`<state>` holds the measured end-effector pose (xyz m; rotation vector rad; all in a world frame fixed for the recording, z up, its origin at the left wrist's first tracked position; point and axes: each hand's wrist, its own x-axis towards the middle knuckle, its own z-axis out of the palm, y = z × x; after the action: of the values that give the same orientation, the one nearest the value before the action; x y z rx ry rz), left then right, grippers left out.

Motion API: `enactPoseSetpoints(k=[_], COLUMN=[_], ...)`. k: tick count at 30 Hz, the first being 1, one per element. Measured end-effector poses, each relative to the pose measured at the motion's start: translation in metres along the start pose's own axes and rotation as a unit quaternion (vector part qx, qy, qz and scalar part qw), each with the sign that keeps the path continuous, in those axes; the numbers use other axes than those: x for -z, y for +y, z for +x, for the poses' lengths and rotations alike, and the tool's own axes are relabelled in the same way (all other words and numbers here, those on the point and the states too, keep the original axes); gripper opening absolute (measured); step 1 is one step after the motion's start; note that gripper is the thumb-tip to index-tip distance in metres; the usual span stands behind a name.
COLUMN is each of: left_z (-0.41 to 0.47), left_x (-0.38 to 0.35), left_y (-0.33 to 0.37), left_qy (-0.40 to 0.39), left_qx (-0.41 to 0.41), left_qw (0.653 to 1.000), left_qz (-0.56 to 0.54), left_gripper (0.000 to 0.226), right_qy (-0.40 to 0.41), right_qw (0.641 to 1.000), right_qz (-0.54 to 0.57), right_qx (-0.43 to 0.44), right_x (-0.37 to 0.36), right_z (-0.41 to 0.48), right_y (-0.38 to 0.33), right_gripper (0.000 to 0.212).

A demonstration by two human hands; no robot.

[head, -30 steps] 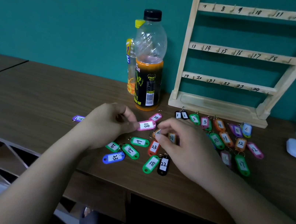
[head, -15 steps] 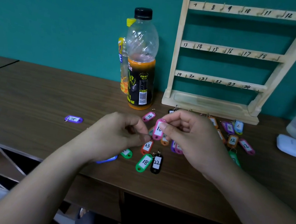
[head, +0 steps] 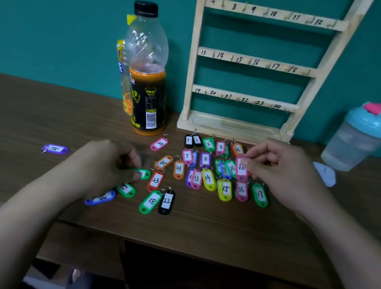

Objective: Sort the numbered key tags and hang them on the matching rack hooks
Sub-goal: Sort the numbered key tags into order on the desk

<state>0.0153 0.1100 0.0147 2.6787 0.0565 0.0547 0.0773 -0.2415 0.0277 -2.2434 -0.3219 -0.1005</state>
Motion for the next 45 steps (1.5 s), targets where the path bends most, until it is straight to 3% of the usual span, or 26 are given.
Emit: enactPoseSetpoints(k=[14,28,35,40,45], left_z=[0.001,-0.006,-0.015,-0.018,-0.018], left_x=[0.004,0.000,-0.011,-0.022,-0.030], left_y=[0.012,0.038,0.065,0.074,0.076], left_qy=[0.004,0.049,-0.010,-0.052,-0.062], left_qx=[0.003,-0.066,-0.123,-0.140,-0.132], left_qw=[1.000,0.983,0.973,0.971,0.974], left_qz=[0.008,-0.163,-0.193,-0.186,-0.174], left_gripper=[0.017,0.007,0.004,0.007,0.019], right_qy=[-0.046,-0.016,0.018,-0.054,-0.109], right_qw=[0.991,0.980,0.993,0.994,0.989], right_qz=[-0.077,-0.177,-0.116,-0.019,0.002], right_qx=[-0.095,-0.087,0.012,0.093,0.102], right_x=[0.048,0.039,0.021,-0.017,-0.047], right_z=[-0.017,-0.020,-0.030,-0.042,-0.049], right_y=[0.035,0.043,0.014,-0.018,-0.029], right_gripper=[0.015,0.014,0.006,0.005,0.013])
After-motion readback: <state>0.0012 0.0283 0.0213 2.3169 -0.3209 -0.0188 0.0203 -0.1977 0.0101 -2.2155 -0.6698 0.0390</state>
